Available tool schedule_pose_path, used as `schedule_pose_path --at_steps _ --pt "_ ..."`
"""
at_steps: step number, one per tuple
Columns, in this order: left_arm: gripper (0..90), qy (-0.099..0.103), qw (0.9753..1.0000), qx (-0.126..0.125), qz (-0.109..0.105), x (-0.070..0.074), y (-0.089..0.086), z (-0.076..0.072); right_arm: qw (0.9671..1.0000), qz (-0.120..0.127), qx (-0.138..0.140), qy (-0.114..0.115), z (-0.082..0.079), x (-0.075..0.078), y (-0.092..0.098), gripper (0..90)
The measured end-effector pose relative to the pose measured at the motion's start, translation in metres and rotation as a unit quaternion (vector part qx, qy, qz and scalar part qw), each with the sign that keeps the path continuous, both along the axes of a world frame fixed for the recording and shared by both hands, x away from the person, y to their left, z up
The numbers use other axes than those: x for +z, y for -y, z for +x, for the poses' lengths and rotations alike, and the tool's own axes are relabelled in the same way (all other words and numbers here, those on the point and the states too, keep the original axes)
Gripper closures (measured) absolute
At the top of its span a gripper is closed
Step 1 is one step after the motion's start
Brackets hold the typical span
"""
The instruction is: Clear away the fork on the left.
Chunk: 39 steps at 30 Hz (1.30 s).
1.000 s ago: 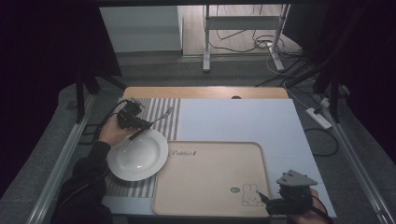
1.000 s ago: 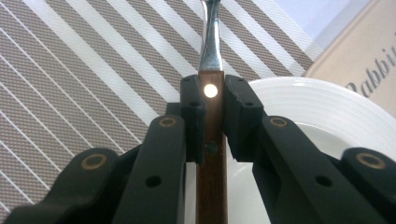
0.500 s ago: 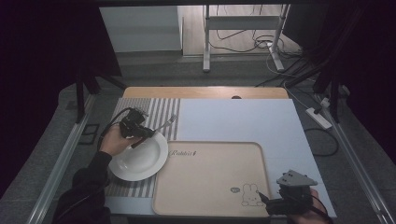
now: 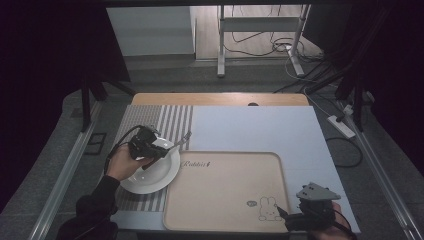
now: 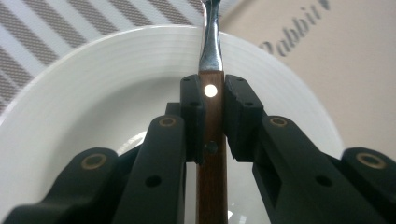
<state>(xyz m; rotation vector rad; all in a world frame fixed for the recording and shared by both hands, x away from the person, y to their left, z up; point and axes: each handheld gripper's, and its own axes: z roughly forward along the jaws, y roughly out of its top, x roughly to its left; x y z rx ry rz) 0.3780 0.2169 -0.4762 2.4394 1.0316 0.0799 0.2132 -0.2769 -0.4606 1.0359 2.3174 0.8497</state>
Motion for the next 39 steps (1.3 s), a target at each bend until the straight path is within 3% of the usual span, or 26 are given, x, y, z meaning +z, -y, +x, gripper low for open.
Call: schedule_pose_path --at_steps 24,31,39 --pt "77.7 -0.005 0.9998 -0.010 -0.014 -0.003 0.050 -0.057 1.0000 0.000 0.006 0.001 -0.001 0.000 0.000 0.0" --pt "77.8 -0.005 0.9998 -0.019 -0.008 -0.007 0.070 -0.071 1.0000 -0.001 0.007 0.000 -0.001 0.000 -0.001 0.0" --pt "77.8 -0.020 0.9996 -0.014 -0.013 -0.016 0.091 -0.086 1.0000 -0.002 0.009 0.000 -0.001 0.000 -0.001 0.0"
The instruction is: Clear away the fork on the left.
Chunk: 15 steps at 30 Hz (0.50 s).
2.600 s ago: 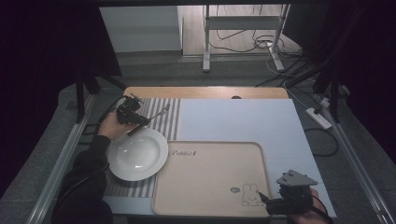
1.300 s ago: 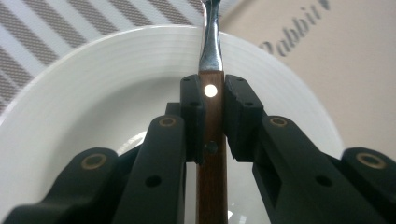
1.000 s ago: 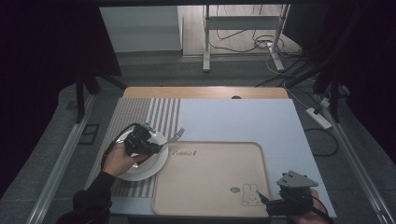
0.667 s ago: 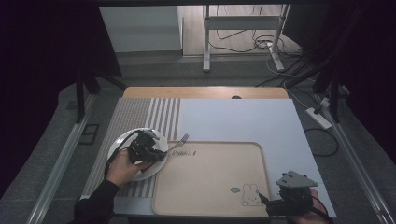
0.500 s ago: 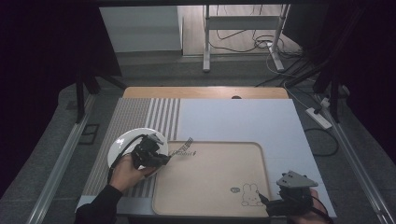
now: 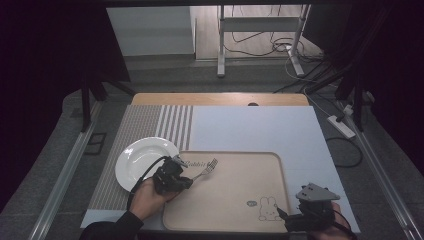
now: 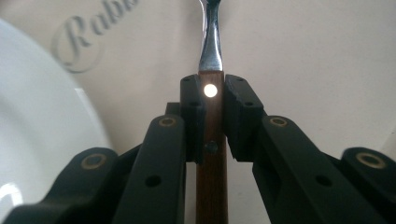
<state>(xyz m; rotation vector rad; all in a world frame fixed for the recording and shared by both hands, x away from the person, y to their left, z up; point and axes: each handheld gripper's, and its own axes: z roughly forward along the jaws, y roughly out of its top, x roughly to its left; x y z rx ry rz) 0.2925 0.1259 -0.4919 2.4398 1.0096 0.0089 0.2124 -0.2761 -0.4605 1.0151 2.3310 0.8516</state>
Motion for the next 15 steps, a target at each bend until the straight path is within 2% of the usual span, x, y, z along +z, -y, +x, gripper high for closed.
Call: schedule_pose_path --at_steps 6,9,12,13,15 --pt "77.7 -0.010 0.9999 0.001 0.005 -0.010 0.014 -0.009 1.0000 0.000 0.001 0.000 0.000 0.000 0.000 0.0" --pt "77.4 -0.014 0.9999 -0.008 0.002 -0.017 0.020 -0.014 1.0000 0.001 0.002 -0.001 0.000 0.000 0.000 0.0" --pt "74.8 -0.006 0.9997 -0.024 0.001 -0.018 0.027 -0.018 1.0000 0.001 0.003 -0.001 0.000 0.000 0.000 0.0" --pt "70.8 -0.001 0.9996 -0.027 -0.002 -0.017 0.028 -0.018 1.0000 0.001 0.003 -0.001 0.000 0.000 0.000 0.0" --pt "68.9 0.016 0.9993 -0.035 -0.004 -0.013 0.031 -0.018 1.0000 0.001 0.003 -0.002 0.000 0.000 0.000 0.0"
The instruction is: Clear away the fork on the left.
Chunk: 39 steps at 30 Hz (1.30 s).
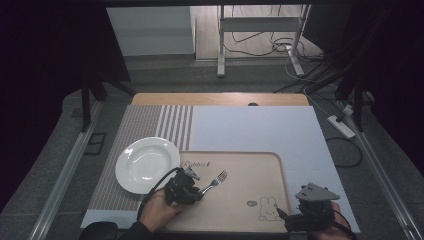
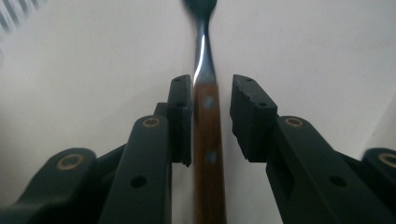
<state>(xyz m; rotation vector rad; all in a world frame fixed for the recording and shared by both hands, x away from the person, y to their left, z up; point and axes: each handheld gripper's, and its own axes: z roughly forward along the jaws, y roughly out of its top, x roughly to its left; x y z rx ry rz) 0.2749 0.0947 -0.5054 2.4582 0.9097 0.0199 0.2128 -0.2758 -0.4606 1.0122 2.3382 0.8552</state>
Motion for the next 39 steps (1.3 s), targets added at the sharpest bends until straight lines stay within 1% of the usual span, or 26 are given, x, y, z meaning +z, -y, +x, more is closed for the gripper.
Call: schedule_pose_path --at_steps 1,2,3,4,6,7,8,9,10,12,13,14,16,18,19,22,24,30,34,39 --pt "71.2 0.005 1.0000 -0.002 0.001 0.003 0.001 0.001 1.0000 0.000 0.001 0.000 0.000 0.000 0.000 0.0" --pt "76.9 0.009 0.9999 -0.007 -0.004 0.006 0.003 0.004 1.0000 -0.001 0.001 -0.001 0.000 0.000 0.000 0.0" --pt "83.7 0.009 0.9999 -0.012 -0.008 0.008 0.004 0.006 1.0000 -0.002 0.002 -0.001 0.001 0.000 0.000 0.0" --pt "87.3 0.007 0.9998 -0.018 -0.011 0.009 0.007 0.008 1.0000 -0.004 0.001 0.000 0.001 0.000 -0.001 0.0" --pt "88.8 -0.001 0.9994 -0.029 -0.021 0.010 0.013 0.013 1.0000 -0.005 0.001 -0.001 0.001 0.000 -0.001 0.0" --pt "88.8 -0.006 0.9990 -0.038 -0.023 0.009 0.016 0.015 1.0000 -0.005 0.001 -0.001 0.001 0.000 -0.001 0.0" --pt "88.8 -0.005 0.9989 -0.041 -0.023 0.007 0.021 0.016 1.0000 -0.005 0.001 -0.001 0.001 0.000 -0.001 0.0" --pt "88.7 -0.002 0.9988 -0.046 -0.017 0.006 0.025 0.016 1.0000 -0.005 0.001 -0.001 0.001 0.000 -0.001 0.0" --pt "88.8 0.002 0.9985 -0.054 -0.006 0.004 0.030 0.018 1.0000 -0.005 0.001 -0.002 0.001 0.000 -0.001 0.0" --pt "88.7 0.006 0.9984 -0.057 0.007 0.000 0.035 0.020 1.0000 -0.006 0.001 -0.002 0.001 -0.001 -0.001 0.0" --pt "88.7 0.005 0.9984 -0.056 0.010 -0.002 0.036 0.021 1.0000 -0.006 0.001 -0.001 0.001 -0.001 -0.001 0.0" --pt "88.7 0.005 0.9985 -0.053 0.013 -0.004 0.036 0.022 1.0000 -0.006 0.001 -0.001 0.001 -0.001 -0.001 0.0" --pt "88.7 0.001 0.9988 -0.048 0.008 -0.005 0.034 0.024 1.0000 -0.006 0.001 -0.001 0.001 -0.001 -0.001 0.0" --pt "88.8 0.007 0.9990 -0.040 0.018 -0.005 0.031 0.025 1.0000 -0.005 0.001 -0.002 0.001 0.000 0.000 0.0" --pt "88.8 0.008 0.9992 -0.035 0.020 -0.005 0.029 0.026 1.0000 -0.004 0.002 -0.002 0.001 -0.001 0.000 0.0" --pt "88.8 0.006 0.9997 -0.014 0.019 -0.005 0.020 0.031 1.0000 -0.005 0.001 -0.002 0.000 0.000 -0.001 0.0" --pt "88.8 0.008 0.9997 -0.001 0.023 -0.005 0.015 0.033 1.0000 -0.005 0.001 -0.001 0.000 0.000 -0.001 0.0" --pt "88.7 0.009 0.9987 0.030 0.041 -0.004 -0.003 0.040 1.0000 -0.004 0.002 -0.001 0.000 0.000 0.000 0.0" --pt "88.7 0.006 0.9981 0.045 0.041 -0.004 -0.013 0.043 1.0000 -0.002 0.003 -0.002 0.001 0.000 0.000 0.0" --pt "88.7 0.003 0.9975 0.056 0.042 -0.003 -0.022 0.044 1.0000 -0.003 0.004 -0.002 0.001 0.000 0.000 0.0"
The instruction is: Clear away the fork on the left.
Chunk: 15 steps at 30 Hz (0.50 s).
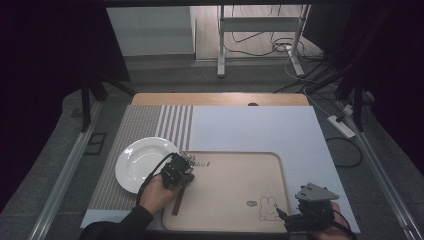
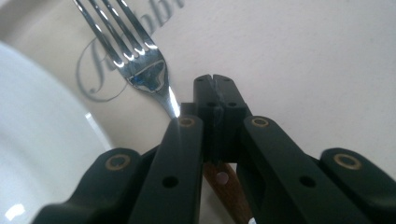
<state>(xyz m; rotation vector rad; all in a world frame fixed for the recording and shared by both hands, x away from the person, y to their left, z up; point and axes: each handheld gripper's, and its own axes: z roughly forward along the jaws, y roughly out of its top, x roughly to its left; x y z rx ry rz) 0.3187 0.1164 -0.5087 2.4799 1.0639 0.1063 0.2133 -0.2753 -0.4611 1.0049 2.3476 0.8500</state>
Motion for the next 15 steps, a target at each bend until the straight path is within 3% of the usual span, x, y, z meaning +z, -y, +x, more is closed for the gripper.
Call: schedule_pose_path --at_steps 15 --pt "88.6 -0.008 0.9998 0.017 0.010 0.000 -0.016 0.001 1.0000 -0.002 -0.001 -0.001 0.000 0.000 0.000 0.0"
